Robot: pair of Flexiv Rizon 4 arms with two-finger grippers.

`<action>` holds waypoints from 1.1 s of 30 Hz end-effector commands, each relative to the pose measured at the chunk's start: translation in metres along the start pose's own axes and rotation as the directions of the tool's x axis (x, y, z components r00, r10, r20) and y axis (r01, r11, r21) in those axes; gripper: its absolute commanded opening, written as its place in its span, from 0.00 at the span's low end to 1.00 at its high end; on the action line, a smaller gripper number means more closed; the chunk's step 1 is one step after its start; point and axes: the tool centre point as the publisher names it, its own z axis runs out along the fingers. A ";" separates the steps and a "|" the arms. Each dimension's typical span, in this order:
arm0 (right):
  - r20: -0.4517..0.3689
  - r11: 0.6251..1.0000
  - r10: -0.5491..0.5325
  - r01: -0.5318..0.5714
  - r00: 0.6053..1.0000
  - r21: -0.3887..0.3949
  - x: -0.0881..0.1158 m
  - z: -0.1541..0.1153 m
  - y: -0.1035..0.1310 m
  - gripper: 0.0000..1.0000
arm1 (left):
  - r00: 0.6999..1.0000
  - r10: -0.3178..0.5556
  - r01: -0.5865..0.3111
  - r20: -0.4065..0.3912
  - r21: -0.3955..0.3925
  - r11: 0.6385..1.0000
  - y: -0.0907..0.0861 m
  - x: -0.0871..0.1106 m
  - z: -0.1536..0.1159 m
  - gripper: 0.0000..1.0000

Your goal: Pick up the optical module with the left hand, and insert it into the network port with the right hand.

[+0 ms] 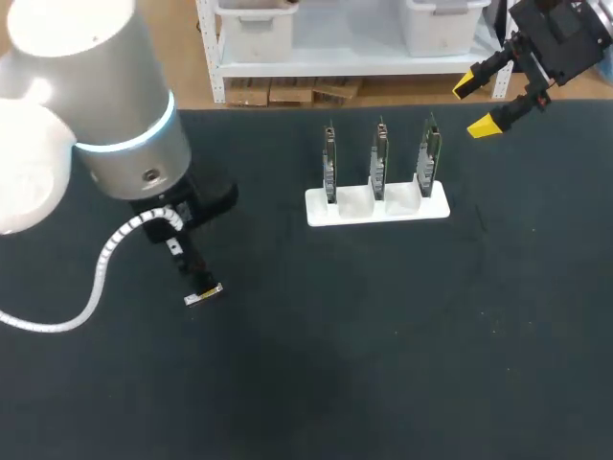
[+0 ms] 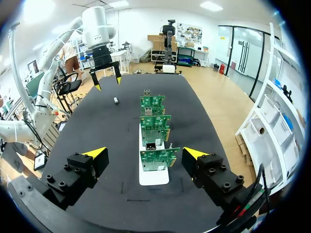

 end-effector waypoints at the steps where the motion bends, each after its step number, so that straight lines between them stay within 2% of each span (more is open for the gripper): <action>1: -0.001 1.000 0.000 0.000 1.000 0.004 0.000 0.000 0.002 1.00 | 1.000 0.009 -0.009 0.015 0.030 1.000 0.002 0.005 0.011 1.00; 6: -0.001 1.000 0.000 0.000 1.000 0.004 0.000 0.000 0.002 1.00 | 1.000 0.023 -0.023 0.013 0.048 0.999 0.002 0.005 0.021 1.00; 16: -0.001 1.000 0.000 0.000 1.000 0.004 0.000 0.000 0.002 1.00 | 1.000 0.020 -0.019 -0.024 0.021 1.000 -0.003 0.005 0.032 1.00; 23: -0.001 1.000 0.000 0.000 1.000 0.004 0.000 0.000 0.002 1.00 | 0.995 0.014 -0.021 -0.103 -0.060 0.998 -0.009 0.004 0.034 1.00; 33: -0.001 1.000 0.000 0.000 1.000 0.004 0.000 0.000 0.002 1.00 | 0.997 0.000 -0.004 -0.083 -0.047 0.999 -0.005 0.009 0.049 1.00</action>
